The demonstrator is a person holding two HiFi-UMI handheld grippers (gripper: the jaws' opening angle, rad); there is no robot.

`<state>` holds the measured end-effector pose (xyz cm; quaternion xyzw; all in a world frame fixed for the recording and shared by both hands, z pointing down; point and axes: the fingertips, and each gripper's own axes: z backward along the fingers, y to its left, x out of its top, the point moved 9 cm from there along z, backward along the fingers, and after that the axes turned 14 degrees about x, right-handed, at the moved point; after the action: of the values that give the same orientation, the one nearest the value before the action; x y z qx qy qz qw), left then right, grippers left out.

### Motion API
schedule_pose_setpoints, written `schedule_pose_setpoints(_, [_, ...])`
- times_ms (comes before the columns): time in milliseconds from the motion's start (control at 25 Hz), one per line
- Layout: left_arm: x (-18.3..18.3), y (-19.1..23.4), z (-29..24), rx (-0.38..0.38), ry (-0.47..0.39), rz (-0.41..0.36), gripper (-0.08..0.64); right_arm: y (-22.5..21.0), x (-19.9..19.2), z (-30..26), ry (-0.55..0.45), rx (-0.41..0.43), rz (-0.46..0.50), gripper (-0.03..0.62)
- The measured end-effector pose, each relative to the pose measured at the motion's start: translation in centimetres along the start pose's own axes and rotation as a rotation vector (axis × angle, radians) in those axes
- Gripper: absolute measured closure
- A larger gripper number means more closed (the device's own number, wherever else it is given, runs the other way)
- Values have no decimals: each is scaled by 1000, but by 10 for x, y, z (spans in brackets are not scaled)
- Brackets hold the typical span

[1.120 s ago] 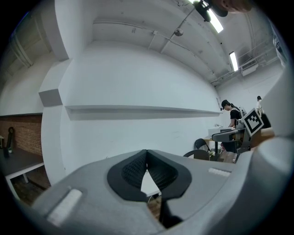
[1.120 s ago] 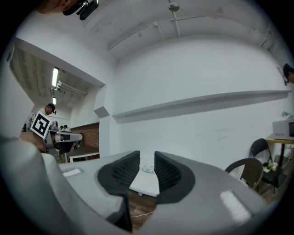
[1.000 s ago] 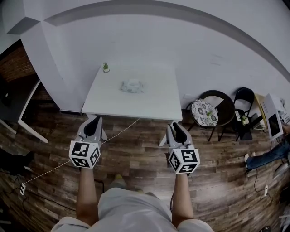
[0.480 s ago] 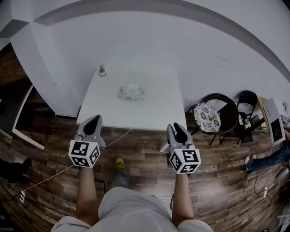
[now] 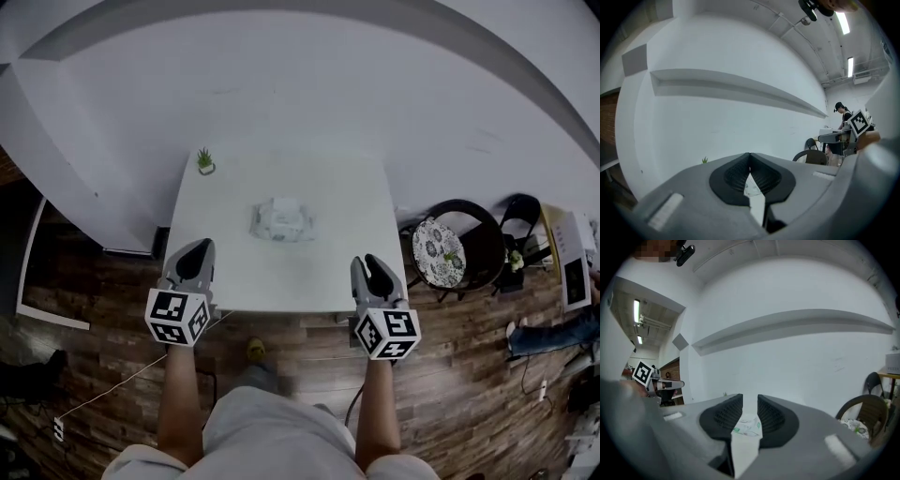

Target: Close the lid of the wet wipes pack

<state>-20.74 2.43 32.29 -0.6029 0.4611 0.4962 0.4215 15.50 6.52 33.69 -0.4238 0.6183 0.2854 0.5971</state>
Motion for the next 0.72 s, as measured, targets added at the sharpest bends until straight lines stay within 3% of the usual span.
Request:
schedule_pose_setpoints(280, [1, 43, -77, -48, 19, 16, 557, -10, 9, -72, 36, -44, -9, 488])
schedule_pose_setpoints(720, [4, 59, -129, -62, 31, 30, 557, -35, 20, -125, 98, -14, 5, 488])
